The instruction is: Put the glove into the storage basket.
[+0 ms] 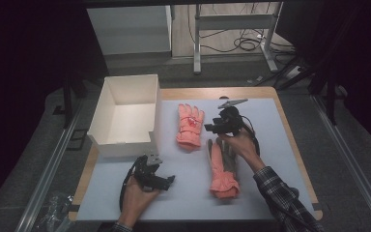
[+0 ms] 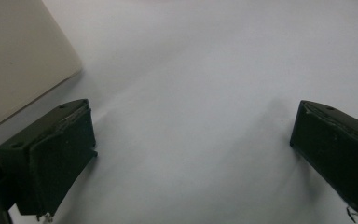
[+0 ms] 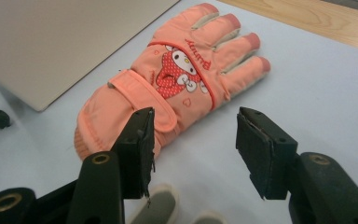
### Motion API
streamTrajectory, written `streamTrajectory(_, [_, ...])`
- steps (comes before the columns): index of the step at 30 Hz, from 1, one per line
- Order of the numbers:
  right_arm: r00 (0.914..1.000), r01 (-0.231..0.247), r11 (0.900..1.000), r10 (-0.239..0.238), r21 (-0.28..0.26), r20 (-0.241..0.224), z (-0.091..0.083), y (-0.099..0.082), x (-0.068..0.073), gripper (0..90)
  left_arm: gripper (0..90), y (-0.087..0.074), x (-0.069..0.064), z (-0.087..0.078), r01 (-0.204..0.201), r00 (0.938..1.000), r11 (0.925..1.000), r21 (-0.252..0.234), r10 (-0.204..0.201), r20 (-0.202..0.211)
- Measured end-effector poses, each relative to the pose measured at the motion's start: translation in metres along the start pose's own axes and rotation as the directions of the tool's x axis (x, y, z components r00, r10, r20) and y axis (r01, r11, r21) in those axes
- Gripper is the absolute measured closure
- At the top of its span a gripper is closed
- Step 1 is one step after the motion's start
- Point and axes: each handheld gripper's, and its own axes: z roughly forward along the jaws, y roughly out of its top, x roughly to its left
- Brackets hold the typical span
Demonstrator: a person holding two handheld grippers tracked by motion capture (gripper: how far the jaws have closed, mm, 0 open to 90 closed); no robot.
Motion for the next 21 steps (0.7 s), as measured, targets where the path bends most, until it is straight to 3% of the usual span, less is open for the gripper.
streamTrajectory(12, [0.9981,0.061,0.9960,-0.061,0.065,0.003,0.045,0.031,0.009,60.1,0.2,0.000,0.000,0.000,0.001,1.0000,1.0000,-0.001,-0.001,0.000])
streamTrajectory(17, [0.9971,0.075,0.9931,-0.076,0.090,0.006,0.059,0.039,0.012,58.6,0.2,0.000,0.000,0.000,0.001,1.0000,1.0000,-0.001,-0.001,0.000])
streamTrajectory(21, [0.9956,0.085,0.9882,-0.089,0.128,0.027,0.077,0.042,0.015,49.5,0.1,0.000,0.000,0.000,0.002,1.0000,1.0000,-0.002,-0.002,0.000])
